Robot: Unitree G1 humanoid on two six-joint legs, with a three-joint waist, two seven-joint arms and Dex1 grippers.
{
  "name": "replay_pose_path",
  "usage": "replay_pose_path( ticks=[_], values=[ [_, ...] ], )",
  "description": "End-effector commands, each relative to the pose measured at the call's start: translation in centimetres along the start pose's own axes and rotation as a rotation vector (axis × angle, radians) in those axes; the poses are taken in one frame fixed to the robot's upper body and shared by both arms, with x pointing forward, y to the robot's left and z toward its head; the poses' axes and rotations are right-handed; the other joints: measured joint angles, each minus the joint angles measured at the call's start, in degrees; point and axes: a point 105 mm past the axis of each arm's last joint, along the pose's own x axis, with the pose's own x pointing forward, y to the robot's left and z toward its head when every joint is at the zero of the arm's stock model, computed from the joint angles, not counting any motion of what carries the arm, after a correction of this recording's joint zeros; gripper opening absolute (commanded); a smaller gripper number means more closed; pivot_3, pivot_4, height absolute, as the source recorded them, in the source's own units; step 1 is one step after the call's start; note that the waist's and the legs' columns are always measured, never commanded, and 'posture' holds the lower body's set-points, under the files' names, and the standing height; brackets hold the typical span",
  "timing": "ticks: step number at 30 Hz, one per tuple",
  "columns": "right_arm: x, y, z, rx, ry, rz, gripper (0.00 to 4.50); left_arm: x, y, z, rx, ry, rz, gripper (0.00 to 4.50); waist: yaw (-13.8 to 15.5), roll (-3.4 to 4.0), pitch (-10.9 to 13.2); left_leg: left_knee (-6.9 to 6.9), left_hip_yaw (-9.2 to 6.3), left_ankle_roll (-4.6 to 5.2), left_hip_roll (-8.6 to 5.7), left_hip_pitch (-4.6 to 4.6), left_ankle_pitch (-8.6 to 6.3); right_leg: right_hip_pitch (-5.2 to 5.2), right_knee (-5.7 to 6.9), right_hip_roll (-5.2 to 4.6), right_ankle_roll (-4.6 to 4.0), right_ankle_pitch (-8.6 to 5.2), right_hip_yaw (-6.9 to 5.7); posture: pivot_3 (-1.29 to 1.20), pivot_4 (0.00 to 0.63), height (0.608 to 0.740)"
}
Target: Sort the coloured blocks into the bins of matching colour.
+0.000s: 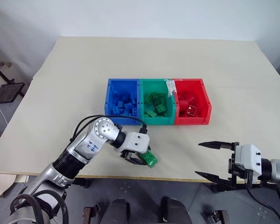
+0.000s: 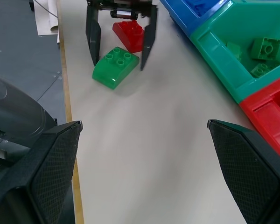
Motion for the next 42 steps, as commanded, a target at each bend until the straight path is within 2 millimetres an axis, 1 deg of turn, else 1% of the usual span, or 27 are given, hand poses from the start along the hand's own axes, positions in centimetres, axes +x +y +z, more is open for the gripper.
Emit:
replay_pose_path(
  ticks=[1, 3, 5, 7, 8, 10, 13, 15, 17, 20, 23, 24, 25, 27, 30, 31, 32, 35, 37, 39, 40, 42],
  values=[
    [-0.6, -0.4, 0.4, -0.019, 0.004, -0.036, 4.5, -0.7, 0.6, 0.5, -0.012, -0.009, 0.017, 2.13, 0.0, 0.0, 0.0, 0.03, 0.0, 0.02, 0.0, -0.01, -0.01, 0.0, 0.0, 0.0, 0.0, 0.0, 0.0, 0.0, 0.15, 0.74],
    [-1.1, -1.2, 0.2, -0.002, -0.004, -0.105, 4.5, -0.8, 0.8, 0.9, -0.028, -0.045, 0.028, 1.47, 0.0, 0.0, 0.0, 0.07, -0.01, 0.02, 0.0, -0.05, -0.02, -0.01, 0.0, 0.0, 0.0, 0.0, 0.0, 0.0, 0.15, 0.74],
    [-1.4, -1.6, 0.1, 0.006, -0.008, -0.15, 4.5, -1.0, 1.3, 1.2, -0.038, -0.07, 0.055, 1.45, 0.0, 0.0, 0.0, 0.08, -0.01, 0.02, 0.0, -0.06, -0.02, -0.01, 0.01, 0.0, 0.0, 0.0, -0.01, 0.0, 0.15, 0.74],
    [-1.7, -1.9, 0.3, 0.008, -0.017, -0.197, 4.5, -1.3, 2.4, 1.9, -0.059, -0.134, 0.121, 1.45, 0.0, 0.0, 0.0, 0.11, -0.02, 0.03, 0.0, -0.1, -0.02, -0.04, 0.02, 0.0, 0.0, 0.0, -0.01, 0.0, 0.15, 0.74],
    [-1.9, -2.1, 0.7, 0.017, -0.041, -0.24, 4.5, -1.7, 3.4, 2.6, -0.073, -0.187, 0.191, 1.45, 0.1, 0.0, 0.0, 0.17, -0.05, 0.03, 0.0, -0.17, -0.02, -0.06, 0.03, 0.0, 0.0, 0.0, -0.03, 0.0, 0.15, 0.74],
    [-2.2, -3.1, 1.7, 0.047, -0.113, -0.357, 4.5, -3.4, 6.8, 3.7, -0.104, -0.263, 0.427, 1.45, 0.2, 0.0, 0.0, 0.27, -0.18, 0.03, 0.0, -0.31, -0.02, -0.08, 0.03, 0.0, 0.0, 0.0, -0.12, 0.0, 0.15, 0.74],
    [-2.5, -4.3, 3.0, 0.078, -0.199, -0.492, 4.5, -5.5, 9.8, 4.4, -0.175, -0.333, 0.636, 1.45, 0.0, 0.0, 0.0, 0.35, -0.25, 0.03, -0.01, -0.41, -0.02, -0.1, 0.05, 0.0, 0.01, 0.01, -0.16, 0.0, 0.15, 0.74],
    [-2.4, -4.9, 3.5, 0.084, -0.234, -0.54, 4.5, -6.3, 11.4, 4.2, -0.207, -0.35, 0.731, 1.45, -0.1, 0.0, 0.0, 0.33, -0.26, 0.03, -0.01, -0.38, -0.02, -0.1, 0.08, 0.0, 0.01, 0.01, -0.16, 0.0, 0.15, 0.74],
    [-2.2, -5.2, 3.6, 0.077, -0.24, -0.555, 4.5, -6.2, 12.4, 4.0, -0.219, -0.344, 0.767, 1.45, -0.1, 0.01, 0.0, 0.28, -0.25, 0.03, -0.01, -0.35, -0.02, -0.11, 0.09, 0.0, 0.01, 0.01, -0.16, 0.0, 0.15, 0.74],
    [-1.7, -5.5, 3.9, 0.058, -0.241, -0.55, 4.5, -5.2, 13.2, 4.0, -0.281, -0.37, 0.737, 1.45, -0.1, 0.01, 0.0, 0.27, -0.22, 0.03, -0.03, -0.36, -0.02, -0.12, 0.07, 0.0, 0.02, 0.01, -0.16, 0.0, 0.15, 0.74],
    [-1.2, -5.8, 4.3, 0.045, -0.253, -0.535, 4.5, -4.7, 13.8, 3.1, -0.319, -0.317, 0.735, 1.45, 0.0, 0.0, 0.0, 0.29, -0.22, 0.03, -0.05, -0.41, -0.02, -0.13, 0.04, 0.0, 0.03, 0.02, -0.17, 0.0, 0.15, 0.74],
    [-1.0, -5.8, 4.4, 0.041, -0.255, -0.525, 4.5, -5.0, 14.0, 3.1, -0.323, -0.314, 0.743, 2.18, 0.0, 0.01, 0.0, 0.29, -0.22, 0.03, -0.05, -0.41, -0.02, -0.15, 0.04, 0.0, 0.03, 0.02, -0.17, 0.0, 0.15, 0.74],
    [-0.9, -5.8, 4.5, 0.039, -0.259, -0.517, 4.5, -5.4, 14.0, 3.3, -0.32, -0.329, 0.743, 2.44, -0.1, 0.01, 0.0, 0.29, -0.23, 0.03, -0.05, -0.4, -0.02, -0.14, 0.06, 0.0, 0.03, 0.02, -0.17, 0.0, 0.15, 0.74],
    [-0.6, -5.8, 4.6, 0.036, -0.267, -0.503, 4.5, -6.2, 13.7, 3.9, -0.297, -0.37, 0.741, 3.07, -0.2, 0.01, 0.0, 0.28, -0.22, 0.03, -0.05, -0.41, -0.02, -0.15, 0.06, 0.0, 0.03, 0.02, -0.16, 0.0, 0.15, 0.74],
    [-0.1, -5.9, 4.6, 0.039, -0.281, -0.465, 4.5, -7.8, 12.0, 4.6, -0.218, -0.452, 0.736, 4.04, -0.7, 0.01, 0.0, 0.24, -0.21, 0.03, -0.04, -0.41, -0.02, -0.2, 0.07, 0.0, 0.03, 0.02, -0.16, 0.0, 0.15, 0.74],
    [0.2, -5.9, 4.6, 0.035, -0.28, -0.445, 4.5, -8.5, 11.6, 4.2, -0.212, -0.449, 0.755, 4.36, -0.9, 0.01, 0.0, 0.22, -0.22, 0.03, -0.03, -0.4, -0.02, -0.21, 0.11, 0.0, 0.03, 0.02, -0.15, 0.0, 0.15, 0.74],
    [0.5, -5.8, 4.6, 0.03, -0.276, -0.412, 4.5, -9.2, 10.8, 3.2, -0.201, -0.434, 0.771, 4.44, -1.1, 0.01, 0.0, 0.22, -0.25, 0.02, 0.0, -0.39, -0.02, -0.21, 0.14, 0.0, 0.03, 0.02, -0.18, 0.0, 0.15, 0.74],
    [1.3, -5.6, 4.4, 0.015, -0.263, -0.336, 4.5, -10.8, 8.6, 1.0, -0.175, -0.391, 0.798, 4.44, -1.8, 0.02, 0.0, 0.21, -0.25, 0.02, 0.0, -0.36, -0.02, -0.21, 0.16, 0.0, 0.03, 0.02, -0.18, 0.0, 0.15, 0.74],
    [2.6, -5.2, 4.3, -0.022, -0.245, -0.225, 4.5, -13.5, 5.5, -1.5, -0.154, -0.383, 0.848, 4.44, -2.6, 0.05, 0.0, 0.18, -0.24, 0.02, 0.0, -0.32, -0.02, -0.21, 0.16, 0.0, 0.03, 0.02, -0.18, 0.0, 0.15, 0.74],
    [3.7, -5.0, 4.4, -0.055, -0.252, -0.145, 4.5, -15.8, 2.6, -3.4, -0.157, -0.368, 0.897, 4.44, -3.3, 0.05, 0.0, 0.11, -0.23, -0.02, 0.04, -0.27, -0.04, -0.23, 0.17, 0.0, 0.03, 0.02, -0.15, 0.0, 0.15, 0.74],
    [4.0, -5.1, 4.6, -0.065, -0.266, -0.128, 4.5, -16.4, 1.7, -4.3, -0.167, -0.34, 0.922, 4.44, -3.3, 0.05, 0.0, 0.1, -0.24, -0.04, 0.07, -0.25, -0.05, -0.25, 0.18, 0.01, 0.03, 0.01, -0.16, 0.0, 0.15, 0.74],
    [5.0, -4.6, 4.7, -0.076, -0.287, -0.053, 4.5, -17.5, -0.9, -6.4, -0.241, -0.294, 0.943, 4.44, -2.9, 0.04, 0.0, 0.13, -0.32, -0.05, 0.08, -0.29, -0.07, -0.24, 0.17, 0.01, 0.03, 0.01, -0.22, 0.0, 0.15, 0.74]
  ],
)
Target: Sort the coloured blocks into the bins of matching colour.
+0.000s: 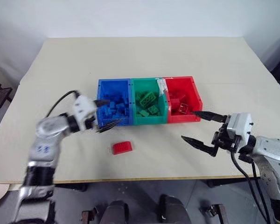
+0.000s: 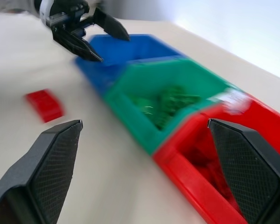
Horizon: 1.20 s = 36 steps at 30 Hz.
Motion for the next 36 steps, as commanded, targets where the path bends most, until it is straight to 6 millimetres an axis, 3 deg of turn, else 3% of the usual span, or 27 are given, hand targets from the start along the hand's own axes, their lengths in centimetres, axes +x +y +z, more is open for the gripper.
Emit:
replay_pose_path(
  ticks=[1, 4, 7, 10, 14, 19, 22, 28, 31, 36],
  values=[
    [1.3, 1.2, 0.4, -0.036, -0.037, 0.133, 4.5, -4.2, 0.5, 0.3, 0.016, -0.005, 0.074, 4.44, 0.4, -0.01, 0.0, 0.05, -0.08, 0.0, -0.02, -0.06, 0.0, 0.03, 0.0, -0.01, 0.0, 0.0, -0.03, 0.0, 0.15, 0.74],
    [2.4, 1.9, 0.0, -0.018, -0.047, 0.226, 4.5, -6.7, -0.2, -1.2, -0.043, 0.062, 0.135, 4.44, 1.2, -0.01, 0.0, 0.13, -0.13, 0.02, -0.03, -0.06, -0.05, 0.13, -0.06, -0.02, 0.04, 0.02, -0.03, 0.0, 0.15, 0.74],
    [2.9, 2.0, -0.1, -0.028, -0.049, 0.266, 4.5, -7.8, -1.0, -2.2, -0.053, 0.111, 0.136, 4.44, 1.8, -0.01, 0.0, 0.18, -0.15, 0.03, -0.04, -0.08, -0.06, 0.14, -0.05, -0.02, 0.04, 0.02, -0.03, 0.0, 0.15, 0.74],
    [2.9, 1.9, -0.4, -0.034, -0.035, 0.288, 4.5, -7.9, -3.2, -2.5, -0.11, 0.162, -0.009, 4.44, 1.6, -0.02, 0.0, 0.17, -0.13, 0.02, -0.04, -0.06, -0.07, 0.13, -0.03, -0.02, 0.04, 0.02, -0.03, 0.0, 0.15, 0.74],
    [1.7, 0.5, -0.5, 0.0, -0.018, 0.192, 4.5, -5.2, -6.8, -1.3, -0.061, 0.231, -0.299, 4.44, 1.8, -0.01, 0.0, 0.14, -0.12, -0.01, -0.04, -0.07, -0.08, 0.09, -0.01, -0.02, 0.04, 0.02, -0.03, 0.0, 0.15, 0.74],
    [-0.3, 1.1, -1.4, 0.015, 0.056, 0.15, 4.5, -0.1, -8.7, -0.2, -0.035, 0.25, -0.385, 4.44, 1.8, -0.01, 0.0, 0.13, -0.12, 0.0, -0.05, -0.07, -0.08, 0.1, 0.01, -0.02, 0.04, 0.02, -0.04, 0.0, 0.15, 0.74],
    [-1.1, 1.6, -1.7, 0.024, 0.083, 0.121, 4.5, 2.0, -9.6, -0.9, 0.006, 0.349, -0.401, 4.44, 1.4, -0.01, 0.0, 0.13, -0.05, 0.0, -0.06, -0.06, -0.08, 0.1, 0.02, -0.02, 0.04, 0.03, -0.01, 0.0, 0.15, 0.74],
    [-2.5, 2.1, -1.3, 0.071, 0.108, 0.035, 4.5, 3.1, -9.8, -2.3, 0.039, 0.482, -0.418, 4.44, 1.4, 0.0, 0.0, 0.05, 0.07, 0.0, -0.02, 0.03, -0.08, 0.05, 0.03, 0.02, 0.03, 0.02, 0.07, 0.0, 0.15, 0.74],
    [-3.3, 2.7, -1.4, 0.084, 0.132, -0.006, 4.5, 3.3, -9.6, -2.8, 0.023, 0.506, -0.427, 3.83, 2.0, -0.02, 0.0, 0.12, 0.03, 0.01, -0.04, 0.01, -0.09, 0.13, -0.03, 0.02, 0.03, 0.02, 0.09, 0.0, 0.15, 0.74],
    [-4.0, 3.5, -1.6, 0.088, 0.161, -0.031, 4.5, 3.7, -9.9, -2.2, -0.04, 0.468, -0.459, 2.36, 2.0, 0.01, 0.0, 0.15, 0.08, 0.03, -0.04, 0.07, -0.09, 0.17, -0.01, 0.02, 0.03, 0.02, 0.17, 0.0, 0.15, 0.74]
  ],
)
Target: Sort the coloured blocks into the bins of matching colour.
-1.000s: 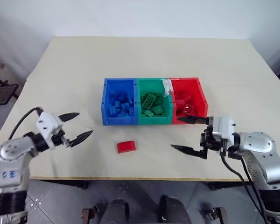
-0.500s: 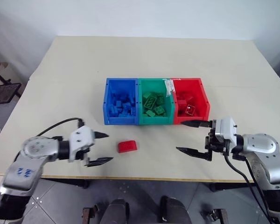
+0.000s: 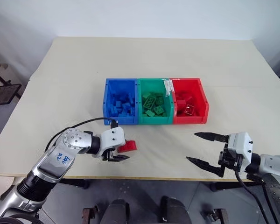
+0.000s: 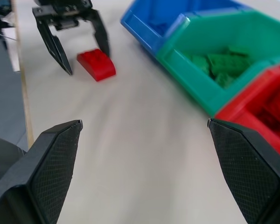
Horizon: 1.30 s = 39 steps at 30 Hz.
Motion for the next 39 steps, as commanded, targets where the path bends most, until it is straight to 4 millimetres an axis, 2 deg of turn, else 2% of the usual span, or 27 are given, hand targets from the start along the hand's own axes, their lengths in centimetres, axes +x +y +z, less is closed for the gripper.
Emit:
replay_pose_path(
  ticks=[1, 3, 5, 7, 9, 12, 14, 17, 19, 24, 26, 28, 30, 36, 37, 39],
  values=[
    [-0.5, 0.3, 1.0, -0.047, -0.007, -0.016, 4.5, 0.0, 0.5, -0.3, -0.046, -0.001, 0.003, 2.03, 0.0, 0.0, 0.0, 0.01, 0.0, 0.0, 0.0, 0.0, 0.0, 0.0, 0.01, 0.0, 0.0, 0.0, 0.0, 0.0, 0.15, 0.74],
    [-0.7, 0.5, 0.8, -0.044, -0.005, -0.033, 4.5, 0.1, 0.6, -0.1, -0.041, -0.006, -0.002, 1.49, 0.0, 0.0, 0.0, 0.02, 0.01, 0.01, -0.01, -0.01, 0.0, 0.0, -0.01, 0.0, 0.0, 0.0, 0.02, 0.0, 0.15, 0.74],
    [-1.0, 0.6, 0.6, -0.039, -0.002, -0.058, 4.5, 0.2, 1.0, 0.4, -0.022, -0.026, 0.0, 1.46, 0.1, 0.0, 0.0, 0.02, 0.01, 0.02, -0.01, -0.01, -0.01, -0.01, 0.0, 0.0, 0.0, 0.0, 0.03, 0.0, 0.15, 0.74],
    [-1.3, 0.4, 0.7, -0.037, -0.01, -0.104, 4.5, 0.4, 1.5, 2.1, -0.009, -0.113, -0.003, 1.46, 0.4, 0.0, 0.0, 0.02, 0.0, 0.02, -0.01, -0.02, -0.01, -0.01, 0.0, 0.0, 0.0, 0.0, 0.03, 0.0, 0.15, 0.74],
    [-1.8, -0.4, 1.2, -0.04, -0.046, -0.213, 4.5, 0.5, 2.2, 6.0, -0.015, -0.306, 0.0, 1.46, 0.8, -0.01, 0.0, 0.1, 0.01, 0.02, -0.02, -0.1, -0.01, -0.02, -0.03, 0.0, 0.0, 0.0, 0.03, 0.0, 0.15, 0.74],
    [-2.9, -1.3, 1.7, -0.015, -0.088, -0.387, 4.5, 1.8, 5.0, 12.4, -0.038, -0.546, 0.094, 1.46, 2.3, -0.04, 0.0, 0.36, -0.15, 0.04, -0.06, -0.3, -0.01, -0.03, -0.01, 0.0, 0.02, 0.01, 0.0, 0.0, 0.15, 0.74],
    [-3.4, -1.6, 1.7, -0.005, -0.1, -0.46, 4.5, 2.8, 6.0, 14.5, -0.049, -0.596, 0.122, 1.46, 2.5, -0.11, 0.0, 0.5, -0.14, 0.06, -0.09, -0.35, -0.02, -0.01, -0.04, 0.0, 0.05, 0.02, 0.01, 0.0, 0.15, 0.74],
    [-4.0, -2.0, 2.0, -0.004, -0.124, -0.595, 4.5, 5.5, 7.5, 18.9, -0.003, -0.65, 0.18, 1.46, 2.3, -0.09, 0.0, 0.33, 0.0, 0.1, -0.1, -0.2, -0.05, 0.0, -0.03, 0.0, 0.05, 0.02, 0.05, 0.0, 0.15, 0.74],
    [-4.2, -1.9, 2.1, -0.002, -0.123, -0.637, 4.5, 7.3, 8.1, 20.7, 0.018, -0.645, 0.201, 1.46, 2.3, -0.09, 0.0, 0.33, 0.06, 0.12, -0.12, -0.24, -0.05, -0.02, -0.09, 0.0, 0.05, 0.02, 0.05, 0.0, 0.15, 0.74],
    [-4.4, -0.8, 2.6, -0.008, -0.118, -0.699, 4.5, 11.1, 9.1, 22.2, 0.132, -0.553, 0.255, 1.46, 2.2, -0.09, 0.0, 0.08, 0.23, 0.21, -0.12, -0.22, -0.08, -0.09, -0.28, 0.0, 0.05, 0.02, 0.08, 0.0, 0.15, 0.74],
    [-4.4, -0.3, 2.8, -0.01, -0.116, -0.707, 4.5, 11.6, 9.2, 22.1, 0.222, -0.508, 0.262, 1.46, 2.0, -0.1, 0.0, 0.01, 0.26, 0.22, -0.12, -0.23, -0.08, -0.12, -0.32, 0.0, 0.05, 0.02, 0.08, 0.0, 0.15, 0.74],
    [-4.4, -0.2, 3.1, -0.016, -0.117, -0.717, 4.5, 11.2, 9.8, 22.3, 0.241, -0.509, 0.29, 2.19, 1.7, -0.1, 0.0, -0.02, 0.35, 0.26, -0.12, -0.22, -0.1, -0.14, -0.35, 0.0, 0.05, 0.02, 0.08, 0.0, 0.15, 0.74],
    [-4.4, -0.2, 3.3, -0.019, -0.121, -0.726, 4.5, 10.6, 10.0, 22.6, 0.229, -0.566, 0.293, 2.69, 1.4, -0.1, 0.0, -0.01, 0.35, 0.27, -0.11, -0.23, -0.11, -0.15, -0.35, 0.0, 0.05, 0.02, 0.08, 0.0, 0.15, 0.74],
    [-3.5, -0.8, 3.2, -0.029, -0.126, -0.676, 4.5, 8.7, 9.4, 22.4, 0.249, -0.703, 0.217, 4.49, 1.2, -0.09, 0.0, 0.02, 0.35, 0.29, -0.1, -0.23, -0.1, -0.15, -0.33, 0.0, 0.05, 0.02, 0.09, 0.0, 0.15, 0.74],
    [-3.4, -0.9, 3.2, -0.03, -0.131, -0.667, 4.5, 8.1, 9.4, 22.0, 0.257, -0.716, 0.217, 4.49, 1.2, -0.09, 0.0, 0.02, 0.35, 0.29, -0.1, -0.23, -0.1, -0.15, -0.33, 0.0, 0.05, 0.02, 0.09, 0.0, 0.15, 0.74],
    [-2.6, -1.2, 3.2, -0.039, -0.138, -0.591, 4.5, 5.8, 9.5, 18.6, 0.266, -0.723, 0.199, 4.49, 0.8, -0.02, -0.1, 0.0, 0.35, 0.29, -0.09, -0.18, -0.1, -0.15, -0.3, 0.0, 0.05, 0.02, 0.09, 0.0, 0.15, 0.74]
  ],
)
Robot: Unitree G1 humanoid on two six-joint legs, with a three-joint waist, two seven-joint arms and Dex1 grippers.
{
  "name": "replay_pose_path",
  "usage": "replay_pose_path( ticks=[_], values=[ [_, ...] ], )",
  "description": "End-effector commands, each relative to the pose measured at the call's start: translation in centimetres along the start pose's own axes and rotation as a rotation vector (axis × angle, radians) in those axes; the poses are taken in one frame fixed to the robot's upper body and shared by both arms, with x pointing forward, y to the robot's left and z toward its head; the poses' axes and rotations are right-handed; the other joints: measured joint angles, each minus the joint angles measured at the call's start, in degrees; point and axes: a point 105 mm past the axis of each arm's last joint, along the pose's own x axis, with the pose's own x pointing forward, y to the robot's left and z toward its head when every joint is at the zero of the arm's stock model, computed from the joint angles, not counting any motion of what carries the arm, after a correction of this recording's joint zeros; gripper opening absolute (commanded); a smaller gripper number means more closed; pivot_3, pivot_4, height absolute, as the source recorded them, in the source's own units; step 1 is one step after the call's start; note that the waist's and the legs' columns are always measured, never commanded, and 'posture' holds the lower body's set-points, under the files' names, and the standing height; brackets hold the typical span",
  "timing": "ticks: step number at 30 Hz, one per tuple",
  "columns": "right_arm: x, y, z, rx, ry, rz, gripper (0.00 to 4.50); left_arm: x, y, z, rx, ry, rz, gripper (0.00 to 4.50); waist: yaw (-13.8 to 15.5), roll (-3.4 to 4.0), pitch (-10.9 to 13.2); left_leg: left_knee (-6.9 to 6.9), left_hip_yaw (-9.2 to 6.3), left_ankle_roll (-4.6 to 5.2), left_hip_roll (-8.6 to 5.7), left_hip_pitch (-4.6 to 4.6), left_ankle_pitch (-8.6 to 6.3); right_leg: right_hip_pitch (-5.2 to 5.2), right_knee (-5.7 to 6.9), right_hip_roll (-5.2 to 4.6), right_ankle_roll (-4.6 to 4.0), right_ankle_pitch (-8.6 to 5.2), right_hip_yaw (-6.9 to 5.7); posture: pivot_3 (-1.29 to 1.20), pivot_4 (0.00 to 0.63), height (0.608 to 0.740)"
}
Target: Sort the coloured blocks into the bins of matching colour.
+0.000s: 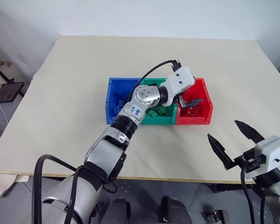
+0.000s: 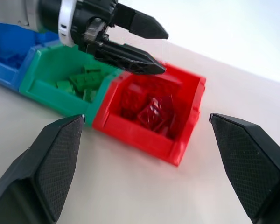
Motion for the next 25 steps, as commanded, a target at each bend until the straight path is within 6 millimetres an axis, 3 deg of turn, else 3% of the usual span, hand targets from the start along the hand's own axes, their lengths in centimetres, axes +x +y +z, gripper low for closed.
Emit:
replay_pose_path(
  ticks=[1, 6, 9, 15, 20, 25],
  values=[
    [1.0, 0.6, 0.0, -0.006, -0.016, 0.133, 4.5, -5.9, 0.5, -0.4, 0.021, -0.056, -0.028, 4.49, -1.0, 0.08, 0.0, -0.02, 0.02, 0.0, 0.02, 0.04, 0.0, -0.02, 0.06, 0.0, 0.0, 0.0, 0.01, 0.0, 0.15, 0.74],
    [2.2, 1.1, -0.5, 0.0, -0.009, 0.329, 4.5, -14.4, -2.1, -1.0, 0.016, -0.073, -0.158, 4.49, -2.9, 0.17, -0.1, -0.28, 0.03, -0.04, 0.12, 0.44, 0.01, -0.01, 0.37, 0.01, -0.02, -0.01, 0.03, 0.0, 0.15, 0.74],
    [2.8, 0.9, -1.0, -0.022, 0.02, 0.454, 4.5, -19.2, -2.1, -2.5, -0.025, 0.033, -0.088, 4.49, -2.0, 0.15, 0.0, -0.03, -0.09, -0.04, 0.11, 0.37, -0.05, 0.12, 0.31, 0.0, 0.0, 0.0, 0.03, 0.0, 0.15, 0.74],
    [4.1, 0.6, -1.9, -0.085, 0.043, 0.629, 4.5, -26.2, -4.5, -5.5, -0.068, 0.263, -0.023, 4.49, -1.5, 0.15, 0.0, -0.01, -0.06, -0.03, 0.1, 0.43, -0.11, 0.2, 0.24, -0.01, 0.01, 0.01, 0.04, 0.0, 0.15, 0.74],
    [5.3, 0.2, -1.7, -0.085, 0.019, 0.644, 4.5, -29.0, -4.6, -5.6, -0.08, 0.33, 0.121, 4.49, -1.3, 0.11, 0.0, 0.0, -0.07, -0.04, 0.13, 0.42, -0.13, 0.19, 0.27, -0.01, 0.01, 0.0, 0.01, 0.0, 0.15, 0.74],
    [5.6, -0.1, -1.6, -0.064, -0.003, 0.599, 4.5, -29.5, -4.1, -5.3, -0.078, 0.327, 0.212, 4.49, -1.4, 0.11, 0.0, 0.0, -0.08, -0.09, 0.13, 0.43, -0.16, 0.18, 0.3, -0.01, 0.01, 0.01, 0.01, 0.0, 0.15, 0.74]
  ],
)
